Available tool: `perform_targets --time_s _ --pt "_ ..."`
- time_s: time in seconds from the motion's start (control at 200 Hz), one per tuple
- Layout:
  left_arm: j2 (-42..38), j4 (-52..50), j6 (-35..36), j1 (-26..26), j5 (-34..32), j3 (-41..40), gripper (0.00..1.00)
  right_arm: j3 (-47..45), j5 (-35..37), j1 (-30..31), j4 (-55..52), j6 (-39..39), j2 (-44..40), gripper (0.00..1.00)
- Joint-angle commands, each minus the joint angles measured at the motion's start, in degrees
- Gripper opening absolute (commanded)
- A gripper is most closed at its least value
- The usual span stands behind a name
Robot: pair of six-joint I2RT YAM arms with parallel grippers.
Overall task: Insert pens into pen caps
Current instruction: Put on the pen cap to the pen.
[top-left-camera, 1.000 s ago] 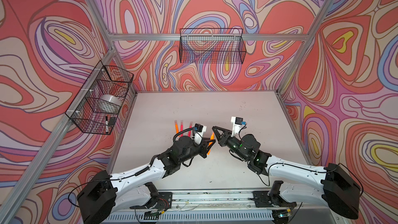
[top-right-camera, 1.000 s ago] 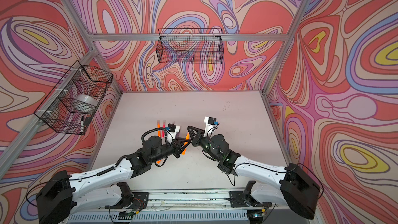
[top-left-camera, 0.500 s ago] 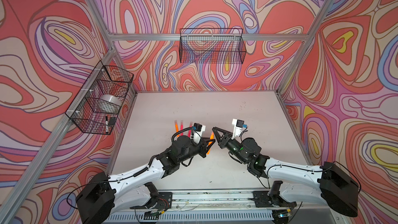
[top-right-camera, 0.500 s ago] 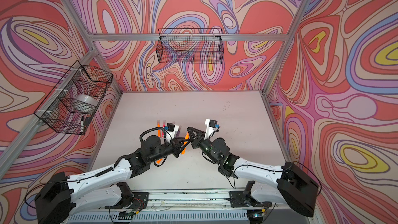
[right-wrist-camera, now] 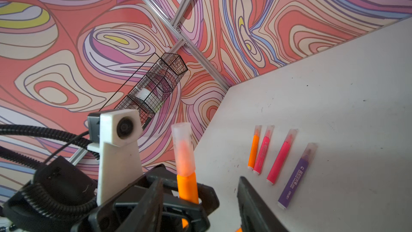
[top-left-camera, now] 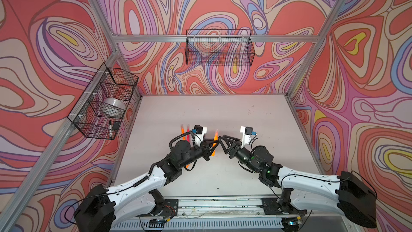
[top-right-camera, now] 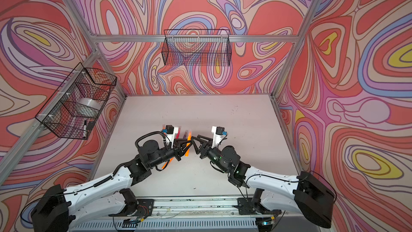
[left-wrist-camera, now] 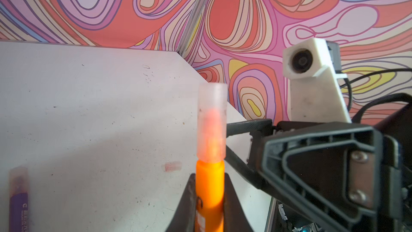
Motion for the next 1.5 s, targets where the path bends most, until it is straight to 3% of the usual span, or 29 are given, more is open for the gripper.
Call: perform_targets --time_s 0.0,0.29,0.456,0.861,1.217,1.492 --pt "-1.56 2.82 2.86 0.03 1.42 -0.85 0.0 -0.63 1.69 0.2 -4.73 -2.1 -4.05 0.6" --pt "-4.16 11.98 17.98 -0.03 5.06 -5.6 0.0 6.92 -2.59 0.13 -13.32 -5.54 -6.57 0.64" --pt "-5.46 10.23 22.79 -0.12 4.84 -5.35 0.0 11.43 -3.69 0.17 -16.97 -6.41 -4.97 0.55" --pt "-3.4 8.96 23.68 -0.22 4.43 -4.26 0.0 19.55 -6.28 0.22 -21.7 -6.81 3.07 0.4" --pt "-3.03 8.22 23.5 -0.22 3.34 -3.96 0.0 20.24 -6.75 0.62 -23.41 -6.47 4.17 0.31" --pt "-3.27 7.38 23.17 -0.23 1.91 -3.44 0.0 19.7 -6.1 1.01 -24.06 -6.38 4.08 0.16"
